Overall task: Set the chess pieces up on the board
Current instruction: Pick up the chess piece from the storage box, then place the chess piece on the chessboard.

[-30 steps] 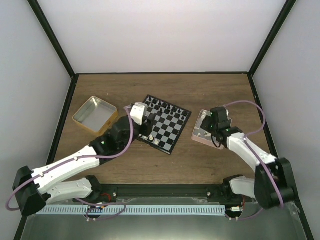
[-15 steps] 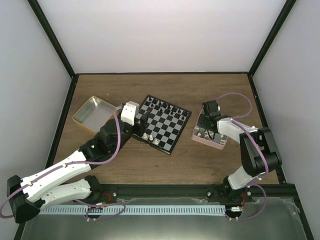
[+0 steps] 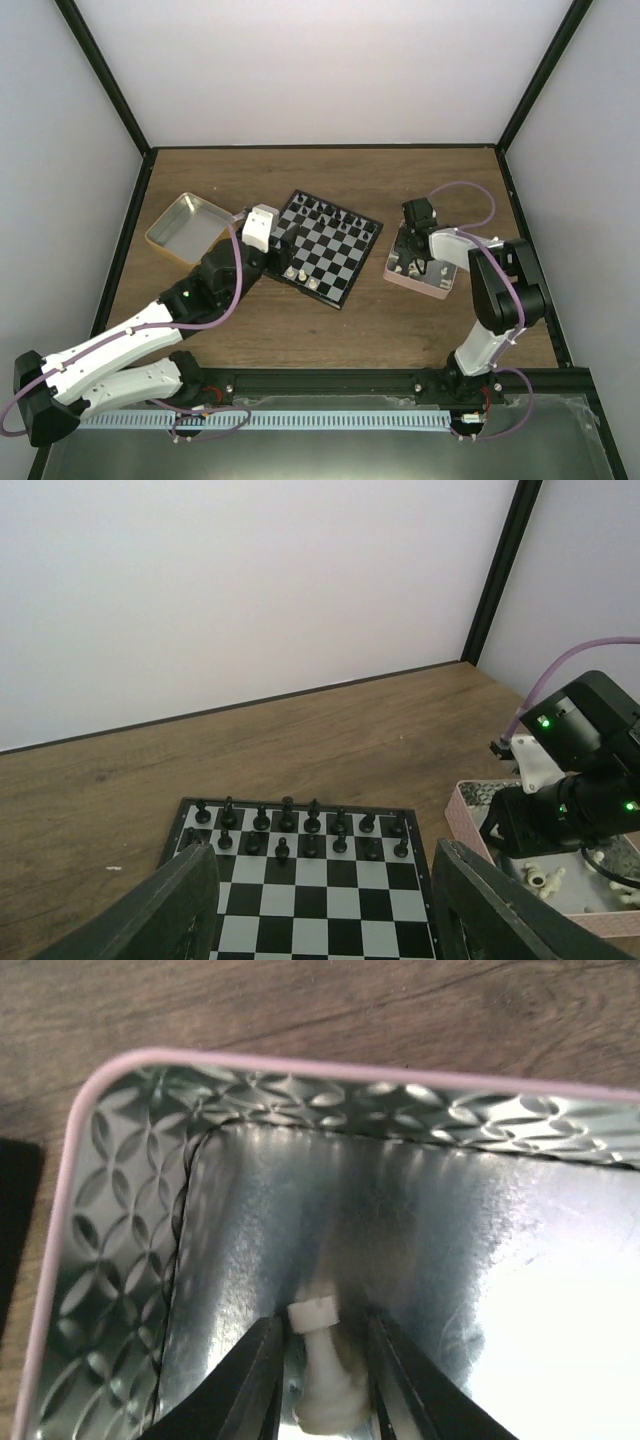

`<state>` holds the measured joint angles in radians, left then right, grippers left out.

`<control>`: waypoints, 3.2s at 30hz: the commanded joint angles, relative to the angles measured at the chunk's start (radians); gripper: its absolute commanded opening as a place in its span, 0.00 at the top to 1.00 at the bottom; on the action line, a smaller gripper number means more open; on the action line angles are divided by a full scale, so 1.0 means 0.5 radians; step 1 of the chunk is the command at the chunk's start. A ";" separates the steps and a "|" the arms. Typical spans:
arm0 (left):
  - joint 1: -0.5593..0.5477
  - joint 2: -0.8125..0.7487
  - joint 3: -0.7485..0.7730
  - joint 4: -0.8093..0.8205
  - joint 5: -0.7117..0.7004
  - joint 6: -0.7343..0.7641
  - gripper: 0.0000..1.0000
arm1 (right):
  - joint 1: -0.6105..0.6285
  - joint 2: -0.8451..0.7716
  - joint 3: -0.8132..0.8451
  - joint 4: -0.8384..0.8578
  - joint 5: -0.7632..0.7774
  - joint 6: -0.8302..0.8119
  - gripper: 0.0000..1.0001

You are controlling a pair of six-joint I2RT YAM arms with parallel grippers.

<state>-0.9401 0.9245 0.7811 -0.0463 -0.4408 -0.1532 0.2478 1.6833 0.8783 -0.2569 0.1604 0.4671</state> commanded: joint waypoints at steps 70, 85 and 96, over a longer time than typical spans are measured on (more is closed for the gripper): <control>0.647 0.526 0.247 0.447 2.420 -1.214 0.42 | 0.471 -1.046 -0.114 1.006 -2.406 -0.315 0.80; 0.711 0.633 0.233 0.512 2.427 -1.619 0.64 | 0.539 -0.942 0.066 0.746 -2.107 -0.598 0.80; 0.790 0.718 0.306 0.377 2.415 -1.841 0.62 | 0.739 -0.875 0.272 0.496 -1.574 -0.952 0.81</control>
<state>-0.5529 1.2633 0.9035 0.1703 0.7597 -1.0122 0.5625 1.2354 0.9352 0.0349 -0.7502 0.0883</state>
